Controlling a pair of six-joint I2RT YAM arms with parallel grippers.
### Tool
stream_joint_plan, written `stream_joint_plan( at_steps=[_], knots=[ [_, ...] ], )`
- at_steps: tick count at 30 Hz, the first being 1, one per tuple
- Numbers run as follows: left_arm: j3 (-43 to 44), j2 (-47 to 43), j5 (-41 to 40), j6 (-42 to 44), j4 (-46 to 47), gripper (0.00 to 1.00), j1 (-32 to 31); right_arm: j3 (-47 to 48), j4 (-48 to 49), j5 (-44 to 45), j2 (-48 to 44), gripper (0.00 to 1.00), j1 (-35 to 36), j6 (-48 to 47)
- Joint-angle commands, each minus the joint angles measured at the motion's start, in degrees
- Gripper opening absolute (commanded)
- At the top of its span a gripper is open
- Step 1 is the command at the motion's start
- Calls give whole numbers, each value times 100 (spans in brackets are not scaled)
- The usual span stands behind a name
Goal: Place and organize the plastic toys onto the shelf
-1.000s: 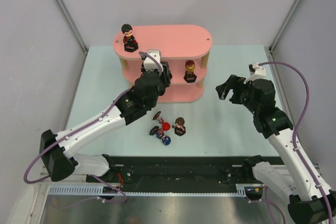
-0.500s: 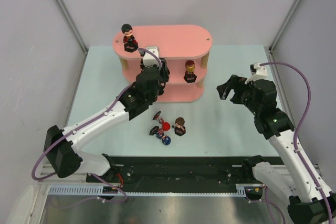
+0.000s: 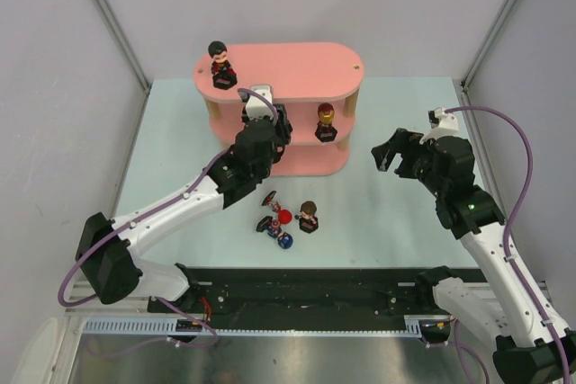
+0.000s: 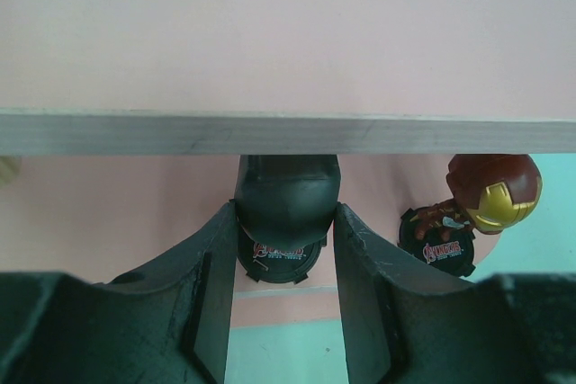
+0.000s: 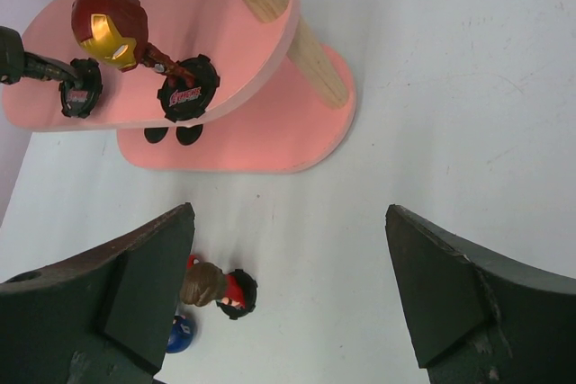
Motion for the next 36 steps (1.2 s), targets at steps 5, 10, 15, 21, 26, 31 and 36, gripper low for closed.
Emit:
stream_joint_plan(
  at_steps=[5, 10, 15, 21, 26, 31, 36],
  knots=[
    [-106, -39, -6, -80, 514, 27, 36, 215, 92, 12, -36, 93, -20, -103],
    [-150, -13, -24, -89, 549, 27, 36, 215, 83, 12, -44, 93, -20, -112],
    [-159, 40, -41, -106, 540, 28, 36, 215, 74, 20, -53, 93, -11, -112],
    [-185, 49, -59, -115, 505, 36, 45, 215, 74, 20, -36, 93, -20, -112],
    [-203, 66, -94, -115, 470, 50, 36, 215, 83, 20, -36, 93, -20, -112],
    [-212, 93, -121, -106, 488, 57, 36, 215, 83, 29, -27, 93, -11, -112],
    [-238, 101, -147, -106, 505, 59, 36, 224, 74, 20, -27, 93, -20, -112]
  ],
)
